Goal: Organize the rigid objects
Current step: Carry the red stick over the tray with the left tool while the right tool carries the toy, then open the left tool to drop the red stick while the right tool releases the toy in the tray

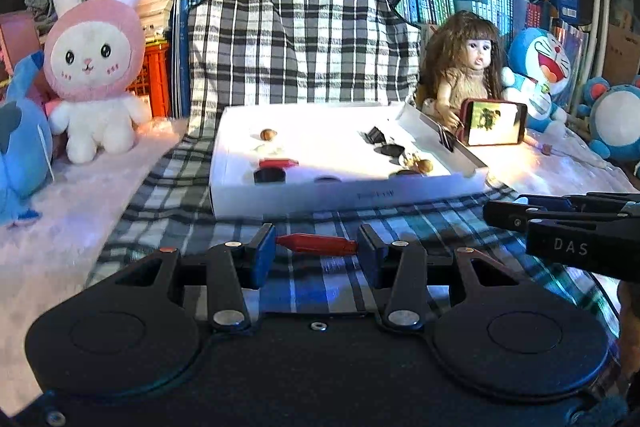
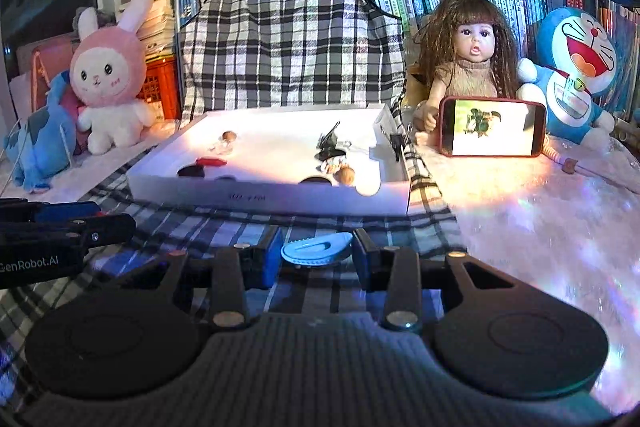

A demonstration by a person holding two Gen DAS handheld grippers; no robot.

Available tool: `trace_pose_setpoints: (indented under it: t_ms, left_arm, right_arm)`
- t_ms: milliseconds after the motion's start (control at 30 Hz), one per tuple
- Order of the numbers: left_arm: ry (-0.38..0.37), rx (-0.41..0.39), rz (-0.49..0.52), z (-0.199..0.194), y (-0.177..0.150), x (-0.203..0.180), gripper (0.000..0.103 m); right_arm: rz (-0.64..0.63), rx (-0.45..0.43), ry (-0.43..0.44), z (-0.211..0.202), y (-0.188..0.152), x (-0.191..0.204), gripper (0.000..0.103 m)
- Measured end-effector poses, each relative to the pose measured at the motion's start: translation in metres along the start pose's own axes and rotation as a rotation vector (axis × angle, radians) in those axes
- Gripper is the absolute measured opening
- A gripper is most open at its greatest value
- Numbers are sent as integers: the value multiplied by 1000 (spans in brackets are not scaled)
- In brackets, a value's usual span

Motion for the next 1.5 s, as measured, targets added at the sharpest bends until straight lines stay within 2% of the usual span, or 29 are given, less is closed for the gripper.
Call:
trace_pose_setpoints:
  t_ms: [200, 400, 867, 1000, 1133, 1300, 1500]
  left_arm:
    - [-15, -10, -25, 28, 28, 11, 42]
    - [18, 2, -38, 57, 48, 22, 42]
    - [35, 33, -36, 100, 66, 26, 42]
    - [22, 65, -40, 118, 74, 31, 42]
    - [7, 108, -21, 146, 97, 38, 42]
    - [-13, 152, -77, 175, 115, 50, 42]
    - [-77, 240, -183, 200, 107, 53, 42]
  right_arm:
    - [26, -9, 0, 20, 26, -9, 44]
    - [44, 0, 2, 40, 41, -13, 44]
    - [64, 48, 12, 78, 61, -20, 44]
    - [77, 70, 24, 91, 71, -23, 44]
    - [86, 111, 47, 111, 90, -29, 44]
    - [136, 161, 76, 141, 111, -38, 44]
    - [171, 247, 85, 171, 106, -36, 44]
Point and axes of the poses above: each gripper's, at about its wrist camera, not at the fingertips, and z roughly the way its jaws point, x to its left, y to its top, the point moved 6 cm from there along z, roughly the way its jaws point, and after that the axes turned 2 degrees about -x, right-handed, at the moved point
